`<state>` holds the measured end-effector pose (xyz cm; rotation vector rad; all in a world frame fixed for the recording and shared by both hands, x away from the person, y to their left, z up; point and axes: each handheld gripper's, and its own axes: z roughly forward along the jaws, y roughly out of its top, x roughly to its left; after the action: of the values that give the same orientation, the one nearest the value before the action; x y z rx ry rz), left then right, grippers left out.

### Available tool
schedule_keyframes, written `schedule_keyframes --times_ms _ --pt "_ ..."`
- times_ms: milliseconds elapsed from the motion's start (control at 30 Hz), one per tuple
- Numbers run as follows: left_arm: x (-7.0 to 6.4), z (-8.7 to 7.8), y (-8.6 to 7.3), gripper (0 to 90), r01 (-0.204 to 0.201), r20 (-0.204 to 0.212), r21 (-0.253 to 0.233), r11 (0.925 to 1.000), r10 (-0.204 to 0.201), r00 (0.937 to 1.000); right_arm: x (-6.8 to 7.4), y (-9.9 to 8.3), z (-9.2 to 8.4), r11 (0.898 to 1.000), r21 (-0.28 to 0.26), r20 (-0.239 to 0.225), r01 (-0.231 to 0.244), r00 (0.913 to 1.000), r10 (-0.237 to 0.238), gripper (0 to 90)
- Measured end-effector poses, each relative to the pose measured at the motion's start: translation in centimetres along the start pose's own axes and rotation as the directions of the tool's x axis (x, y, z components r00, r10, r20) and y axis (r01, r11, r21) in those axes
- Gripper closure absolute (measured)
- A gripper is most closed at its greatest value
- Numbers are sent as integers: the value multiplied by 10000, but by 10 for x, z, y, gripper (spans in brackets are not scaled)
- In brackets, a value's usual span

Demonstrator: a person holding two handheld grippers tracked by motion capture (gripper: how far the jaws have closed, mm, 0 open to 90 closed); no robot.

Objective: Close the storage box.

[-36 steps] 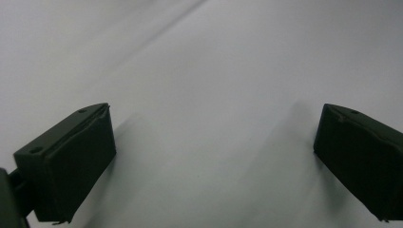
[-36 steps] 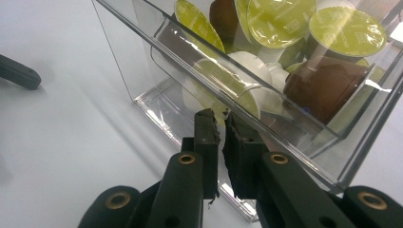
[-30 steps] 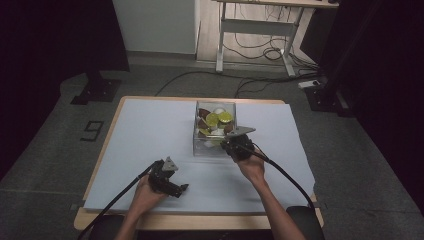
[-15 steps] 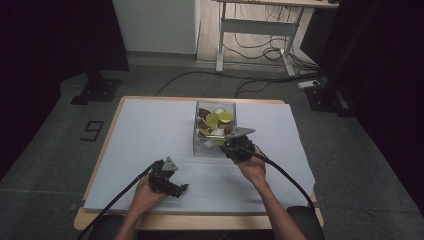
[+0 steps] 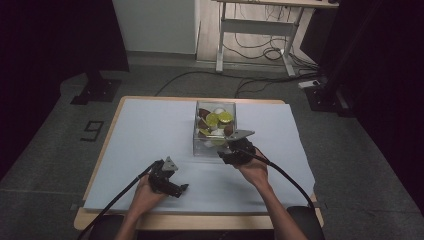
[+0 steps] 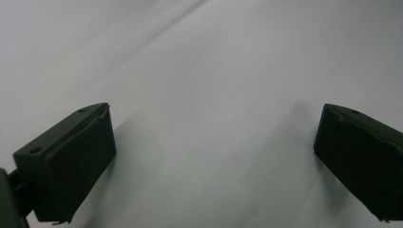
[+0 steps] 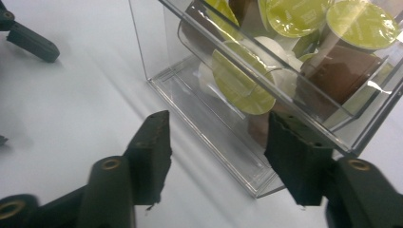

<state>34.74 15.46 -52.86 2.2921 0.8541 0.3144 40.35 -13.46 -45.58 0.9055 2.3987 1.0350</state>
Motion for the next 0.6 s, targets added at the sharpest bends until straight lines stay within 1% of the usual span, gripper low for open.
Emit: schedule_keyframes --times_ms 200,333,600 --pt "0 0 0 0 -22 6 17 10000 22 10000 3 -1 -4 9997 136 22 197 9998 -198 318" --pt "0 0 0 0 -20 4 11 10000 20 10000 4 -1 -7 9995 77 -7 296 9996 -296 286" --pt "0 0 0 0 -6 6 5 10000 6 10000 5 -6 -15 9994 214 -49 254 9997 -253 244"
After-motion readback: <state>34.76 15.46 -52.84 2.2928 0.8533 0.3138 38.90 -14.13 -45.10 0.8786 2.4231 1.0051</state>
